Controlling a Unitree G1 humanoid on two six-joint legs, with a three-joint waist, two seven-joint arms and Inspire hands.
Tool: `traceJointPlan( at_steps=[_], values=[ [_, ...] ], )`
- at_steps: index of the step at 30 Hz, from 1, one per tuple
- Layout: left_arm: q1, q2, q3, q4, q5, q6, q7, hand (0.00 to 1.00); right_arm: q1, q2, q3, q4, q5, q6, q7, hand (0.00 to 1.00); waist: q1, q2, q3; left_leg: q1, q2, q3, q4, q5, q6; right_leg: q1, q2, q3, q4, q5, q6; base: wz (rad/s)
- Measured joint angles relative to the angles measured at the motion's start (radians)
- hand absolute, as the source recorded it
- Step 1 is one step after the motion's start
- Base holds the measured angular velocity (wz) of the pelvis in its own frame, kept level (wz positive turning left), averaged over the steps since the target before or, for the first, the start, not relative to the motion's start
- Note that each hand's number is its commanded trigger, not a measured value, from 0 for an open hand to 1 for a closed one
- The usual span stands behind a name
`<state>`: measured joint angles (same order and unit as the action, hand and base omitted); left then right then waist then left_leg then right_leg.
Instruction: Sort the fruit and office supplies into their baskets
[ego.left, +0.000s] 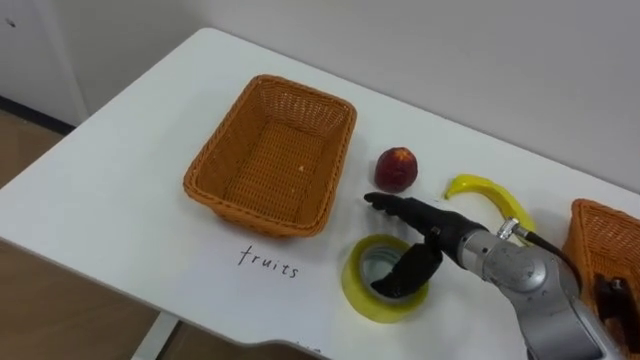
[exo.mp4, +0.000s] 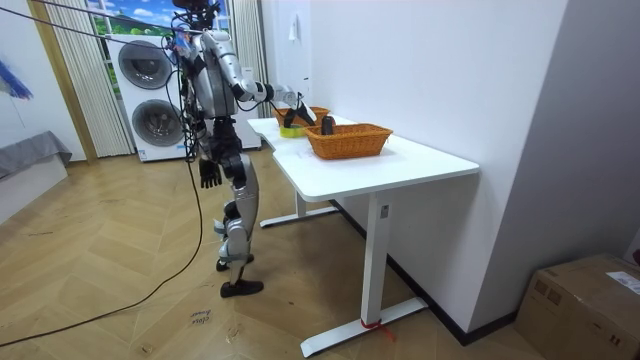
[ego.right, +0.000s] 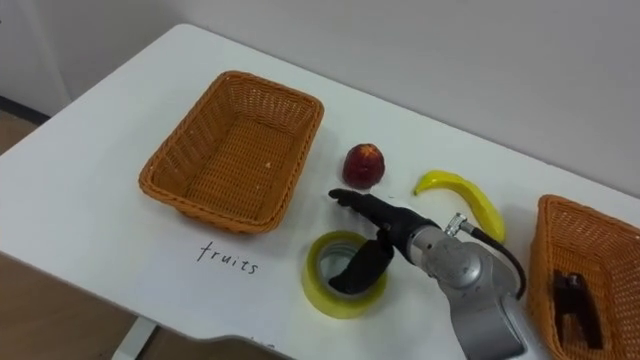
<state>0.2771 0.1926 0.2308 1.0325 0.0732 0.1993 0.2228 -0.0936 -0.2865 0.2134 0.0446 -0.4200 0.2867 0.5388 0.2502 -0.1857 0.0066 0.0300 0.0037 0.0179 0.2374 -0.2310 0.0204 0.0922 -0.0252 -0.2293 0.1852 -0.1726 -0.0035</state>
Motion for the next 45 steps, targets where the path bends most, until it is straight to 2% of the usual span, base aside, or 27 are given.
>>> traceJointPlan(
  at_steps=[2, 3, 5, 6, 7, 8, 9, 13, 27, 33, 38, 41, 45],
  values=[
    [-0.003, 0.0, 0.0, 0.006, 0.0, 0.0, 0.0, 0.0, 0.0, 0.0, 0.0, 0.0, 0.0, 0.0, 0.001, 0.0, 0.0, 0.0, 0.0, 0.0, 0.0, 0.0, 0.0, 0.0, 0.0, 0.0, 0.0, 0.0, 0.0, 0.0, 0.0, 0.0],
    [-0.003, 0.0, 0.0, 0.007, -0.001, 0.0, 0.0, 0.0, 0.0, 0.0, 0.0, 0.0, 0.0, 0.0, 0.001, 0.1, 0.0, 0.0, 0.0, 0.0, 0.0, 0.001, 0.0, 0.0, 0.0, 0.0, 0.0, 0.0, 0.0, 0.0, 0.0, 0.0],
    [-0.004, 0.001, 0.0, 0.009, -0.002, -0.001, 0.0, 0.0, 0.0, 0.0, 0.0, -0.001, 0.0, 0.0, 0.001, 0.36, 0.0, 0.0, 0.0001, -0.001, 0.0, 0.002, 0.0, 0.0, 0.0, -0.001, 0.0, 0.0, 0.0, 0.0, 0.0, 0.0],
    [-0.004, 0.001, 0.0, 0.009, -0.002, -0.001, 0.0, 0.0, 0.0, 0.0, 0.0, -0.001, 0.0, 0.0, 0.001, 0.61, 0.0, 0.0, 0.0001, -0.001, 0.0, 0.002, 0.0, 0.0, 0.0, -0.001, 0.0, 0.0, 0.0, 0.0, 0.0, 0.0],
    [-0.005, 0.001, 0.0, 0.009, -0.002, -0.001, 0.0, 0.0, 0.0, 0.0, 0.0, -0.002, 0.0, 0.0, 0.001, 0.71, 0.0, 0.0, 0.0001, -0.001, 0.0, 0.002, 0.0, 0.0, 0.0, -0.001, 0.0, 0.0, 0.0, 0.0, 0.0, 0.0],
    [-0.006, 0.001, 0.0, 0.009, -0.002, -0.001, 0.0, 0.0, 0.0, 0.0, -0.001, -0.004, -0.002, 0.0, -0.002, 0.92, -0.001, 0.0, 0.0001, 0.0, 0.0, 0.003, 0.0, 0.0, 0.0, -0.001, 0.0, 0.0, 0.0, 0.0, 0.0, 0.0],
    [-0.006, 0.001, 0.0, 0.009, -0.002, -0.001, 0.0, 0.0, 0.0, -0.001, -0.001, -0.006, -0.004, 0.0, -0.004, 1.0, -0.001, 0.0, 0.0001, 0.0, 0.0, 0.003, 0.0, 0.0, 0.0, -0.001, 0.0, 0.001, 0.0, 0.0, 0.0, 0.0],
    [-0.011, 0.002, 0.0, 0.009, -0.003, -0.003, 0.004, 0.0, -0.002, -0.018, -0.002, -0.021, -0.015, -0.002, -0.022, 1.0, 0.0, 0.0, 0.0001, 0.002, 0.0, 0.003, 0.0, 0.0, 0.0, 0.001, 0.0, 0.001, 0.0, 0.0, 0.0, 0.0],
    [-0.012, 0.009, 0.0, 0.01, -0.001, -0.007, 0.01, 0.0, 0.006, -0.018, 0.002, -0.021, -0.02, 0.003, 0.011, 1.0, -0.001, 0.001, 0.0, 0.008, 0.0, 0.003, -0.002, 0.0, 0.0, 0.006, 0.0, 0.004, 0.0, 0.0, 0.0, 0.0],
    [-0.012, 0.008, 0.0, 0.008, 0.003, -0.005, 0.01, 0.0, 0.038, -0.018, -0.01, -0.037, -0.018, -0.003, 0.007, 1.0, -0.012, 0.012, -0.0006, 0.01, 0.0, 0.005, -0.001, 0.0, 0.0, 0.009, -0.001, 0.006, -0.001, 0.0, 0.0, 0.0],
    [-0.007, 0.006, -0.006, 0.009, -0.004, -0.007, 0.023, 0.0, 0.077, -0.016, -0.033, -0.044, 0.016, -0.021, -0.02, 1.0, -0.054, 0.039, -0.0045, 0.017, -0.001, 0.005, -0.001, 0.0, 0.001, 0.016, -0.001, 0.008, -0.001, 0.0, 0.0, 0.0],
    [-0.003, 0.006, -0.004, 0.009, -0.003, -0.009, 0.052, 0.0, 0.115, -0.014, -0.064, -0.048, 0.054, -0.036, -0.05, 1.0, -0.072, 0.042, -0.0049, 0.02, 0.0, 0.013, -0.004, 0.001, 0.0, 0.013, 0.0, 0.016, -0.001, 0.0, 0.0, -0.09],
    [-0.002, 0.005, -0.002, 0.008, -0.002, -0.011, 0.064, 0.0, 0.153, -0.02, -0.115, -0.048, 0.094, -0.035, -0.081, 1.0, -0.096, 0.042, -0.0049, 0.02, 0.0, 0.019, -0.001, 0.001, 0.0, 0.011, 0.0, 0.025, 0.0, 0.0, 0.0, -0.06]
  ],
)
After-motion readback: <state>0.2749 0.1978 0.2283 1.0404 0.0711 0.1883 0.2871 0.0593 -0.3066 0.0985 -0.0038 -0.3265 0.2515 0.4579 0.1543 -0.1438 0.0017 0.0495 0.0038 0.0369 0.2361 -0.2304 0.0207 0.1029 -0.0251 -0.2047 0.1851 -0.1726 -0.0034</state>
